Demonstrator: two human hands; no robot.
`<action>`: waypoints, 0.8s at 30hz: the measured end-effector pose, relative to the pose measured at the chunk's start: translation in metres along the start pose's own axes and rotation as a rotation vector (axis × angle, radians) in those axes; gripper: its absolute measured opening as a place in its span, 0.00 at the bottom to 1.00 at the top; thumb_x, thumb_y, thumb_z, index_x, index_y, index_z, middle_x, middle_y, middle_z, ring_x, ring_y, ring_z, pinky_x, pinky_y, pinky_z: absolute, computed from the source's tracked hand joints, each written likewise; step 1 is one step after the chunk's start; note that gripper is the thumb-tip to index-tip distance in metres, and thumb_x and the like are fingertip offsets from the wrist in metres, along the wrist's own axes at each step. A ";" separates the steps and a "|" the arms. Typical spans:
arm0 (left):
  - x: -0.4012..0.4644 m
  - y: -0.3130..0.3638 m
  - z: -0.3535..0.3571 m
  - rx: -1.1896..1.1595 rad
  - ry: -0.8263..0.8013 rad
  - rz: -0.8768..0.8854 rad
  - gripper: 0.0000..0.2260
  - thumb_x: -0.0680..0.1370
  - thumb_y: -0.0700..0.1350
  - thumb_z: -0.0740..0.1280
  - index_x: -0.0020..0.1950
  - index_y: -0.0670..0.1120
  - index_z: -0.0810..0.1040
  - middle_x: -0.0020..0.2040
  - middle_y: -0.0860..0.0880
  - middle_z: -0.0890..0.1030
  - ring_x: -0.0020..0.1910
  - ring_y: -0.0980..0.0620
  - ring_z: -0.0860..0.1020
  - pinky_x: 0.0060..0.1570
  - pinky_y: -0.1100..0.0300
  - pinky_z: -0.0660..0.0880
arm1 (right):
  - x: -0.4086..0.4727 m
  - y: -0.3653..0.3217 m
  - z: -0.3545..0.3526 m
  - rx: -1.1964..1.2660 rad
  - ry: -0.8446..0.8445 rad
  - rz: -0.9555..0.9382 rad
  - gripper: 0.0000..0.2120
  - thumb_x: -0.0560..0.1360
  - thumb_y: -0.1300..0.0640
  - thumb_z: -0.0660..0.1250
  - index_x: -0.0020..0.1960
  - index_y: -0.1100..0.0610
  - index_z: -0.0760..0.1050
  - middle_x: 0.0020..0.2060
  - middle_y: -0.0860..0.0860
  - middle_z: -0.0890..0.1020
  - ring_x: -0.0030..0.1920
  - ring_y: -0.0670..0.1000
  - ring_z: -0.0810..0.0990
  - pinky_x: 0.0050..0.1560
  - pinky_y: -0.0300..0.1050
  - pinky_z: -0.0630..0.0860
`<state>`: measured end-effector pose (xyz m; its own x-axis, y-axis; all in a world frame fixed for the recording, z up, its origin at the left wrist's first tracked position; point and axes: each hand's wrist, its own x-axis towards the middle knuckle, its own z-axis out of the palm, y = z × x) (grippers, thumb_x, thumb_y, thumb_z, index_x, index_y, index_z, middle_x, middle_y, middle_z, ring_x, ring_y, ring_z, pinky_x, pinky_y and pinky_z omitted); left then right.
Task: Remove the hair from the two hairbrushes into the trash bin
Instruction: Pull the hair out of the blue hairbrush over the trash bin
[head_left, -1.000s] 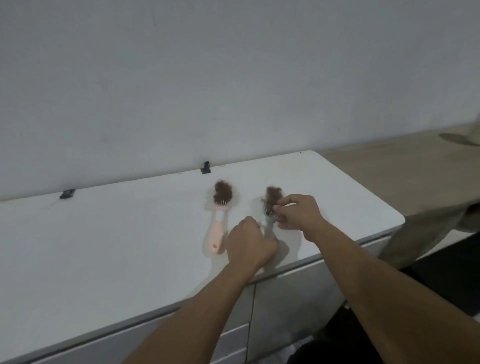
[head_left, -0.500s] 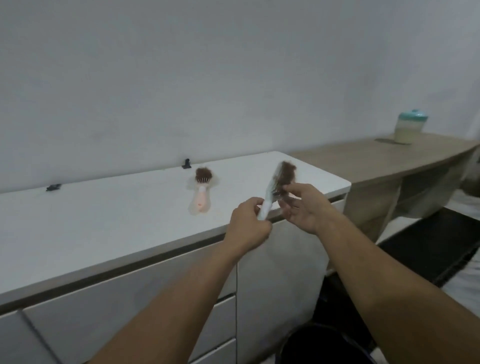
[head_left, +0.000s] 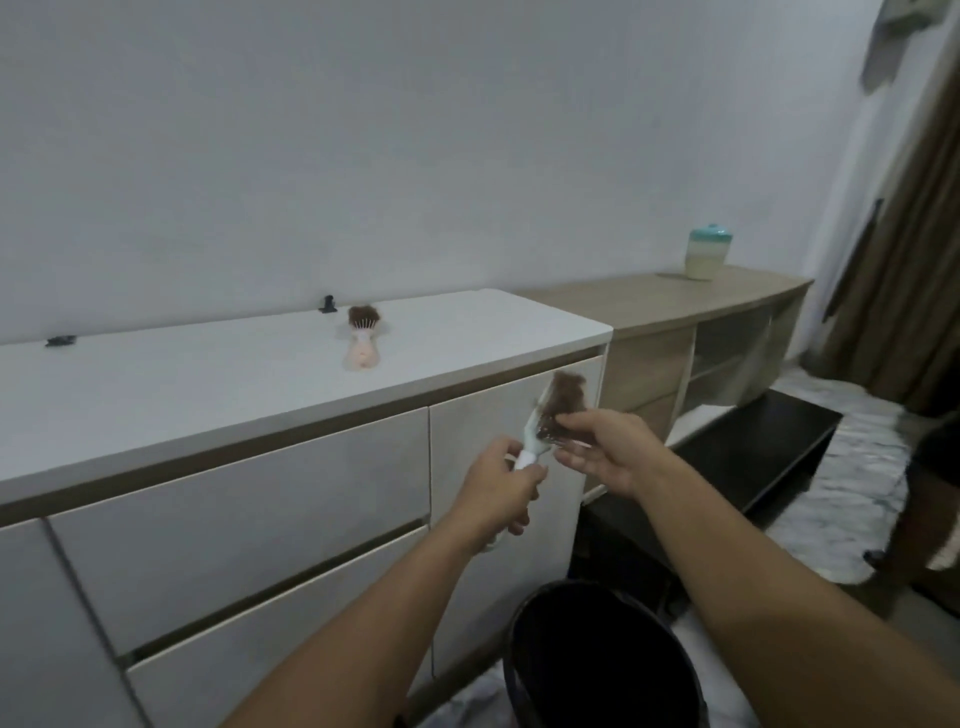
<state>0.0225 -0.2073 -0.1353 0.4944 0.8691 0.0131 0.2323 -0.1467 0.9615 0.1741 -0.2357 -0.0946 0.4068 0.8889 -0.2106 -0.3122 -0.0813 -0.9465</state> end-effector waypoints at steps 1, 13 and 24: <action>-0.003 -0.006 0.005 -0.014 0.000 -0.022 0.07 0.80 0.47 0.63 0.54 0.46 0.70 0.42 0.41 0.79 0.27 0.49 0.74 0.25 0.60 0.71 | -0.003 0.007 -0.005 -0.007 0.014 -0.019 0.13 0.73 0.69 0.70 0.56 0.65 0.74 0.47 0.61 0.83 0.43 0.57 0.83 0.37 0.47 0.83; -0.010 -0.093 0.050 -0.236 -0.104 -0.284 0.10 0.74 0.29 0.62 0.46 0.44 0.71 0.43 0.38 0.79 0.29 0.46 0.79 0.26 0.57 0.76 | 0.005 0.122 -0.053 -0.277 0.139 -0.130 0.06 0.70 0.69 0.74 0.43 0.63 0.78 0.39 0.60 0.83 0.36 0.55 0.84 0.33 0.46 0.81; -0.009 -0.149 0.091 -0.085 -0.098 -0.396 0.04 0.73 0.40 0.69 0.44 0.43 0.75 0.32 0.45 0.78 0.24 0.49 0.76 0.23 0.61 0.69 | 0.000 0.189 -0.102 -0.281 0.064 -0.016 0.09 0.68 0.77 0.69 0.45 0.67 0.79 0.41 0.62 0.83 0.43 0.58 0.83 0.44 0.48 0.84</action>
<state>0.0598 -0.2358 -0.3040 0.4588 0.8011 -0.3844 0.3527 0.2329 0.9063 0.2024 -0.2965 -0.2983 0.4660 0.8614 -0.2020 -0.0589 -0.1976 -0.9785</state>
